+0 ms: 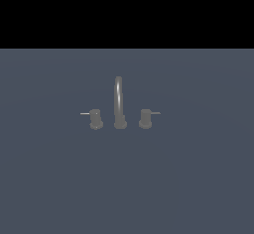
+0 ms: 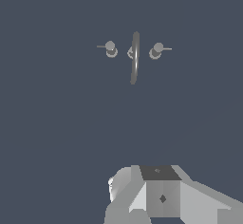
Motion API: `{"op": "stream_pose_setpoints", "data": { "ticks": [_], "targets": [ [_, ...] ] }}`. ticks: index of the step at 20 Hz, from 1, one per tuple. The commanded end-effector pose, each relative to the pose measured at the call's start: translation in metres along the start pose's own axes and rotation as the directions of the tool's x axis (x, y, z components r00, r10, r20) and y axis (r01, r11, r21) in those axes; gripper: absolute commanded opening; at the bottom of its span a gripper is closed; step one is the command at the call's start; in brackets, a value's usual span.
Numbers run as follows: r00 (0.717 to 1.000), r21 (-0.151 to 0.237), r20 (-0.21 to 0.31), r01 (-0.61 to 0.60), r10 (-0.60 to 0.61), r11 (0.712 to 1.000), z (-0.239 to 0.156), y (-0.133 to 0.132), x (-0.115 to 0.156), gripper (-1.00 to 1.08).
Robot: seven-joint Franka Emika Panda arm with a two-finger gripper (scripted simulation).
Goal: Turn on the faucet by rotating a designated handle.
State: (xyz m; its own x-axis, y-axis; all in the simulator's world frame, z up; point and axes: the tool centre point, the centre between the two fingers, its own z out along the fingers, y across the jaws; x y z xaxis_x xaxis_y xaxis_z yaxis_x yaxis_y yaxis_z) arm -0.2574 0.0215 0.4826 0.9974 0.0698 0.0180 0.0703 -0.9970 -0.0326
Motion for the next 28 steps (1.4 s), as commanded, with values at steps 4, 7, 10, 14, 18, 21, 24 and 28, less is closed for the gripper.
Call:
{"op": "stream_pose_setpoints", "data": {
  "ticks": [4, 7, 10, 14, 18, 21, 24, 28],
  "targets": [
    [1.0, 0.0, -0.004, 0.002, -0.002, 1.0, -0.002, 0.001, 0.001, -1.0],
    [1.0, 0.0, -0.013, 0.009, -0.009, 1.0, -0.007, 0.002, 0.004, -1.0],
    [1.0, 0.0, -0.018, 0.017, -0.017, 1.0, -0.01, 0.003, 0.005, -1.0],
    [1.0, 0.0, -0.017, 0.013, -0.013, 1.0, -0.009, 0.003, 0.005, -1.0],
    [1.0, -0.001, -0.017, -0.012, 0.012, 1.0, -0.007, 0.004, 0.013, -1.0],
    [0.999, -0.003, -0.016, -0.047, 0.047, 0.999, -0.004, 0.006, 0.022, -1.0],
    [0.995, -0.006, -0.016, -0.095, 0.095, 0.995, 0.001, 0.009, 0.036, -1.0],
    [0.984, -0.01, -0.016, -0.179, 0.178, 0.984, 0.011, 0.014, 0.059, -1.0]
  ]
}}
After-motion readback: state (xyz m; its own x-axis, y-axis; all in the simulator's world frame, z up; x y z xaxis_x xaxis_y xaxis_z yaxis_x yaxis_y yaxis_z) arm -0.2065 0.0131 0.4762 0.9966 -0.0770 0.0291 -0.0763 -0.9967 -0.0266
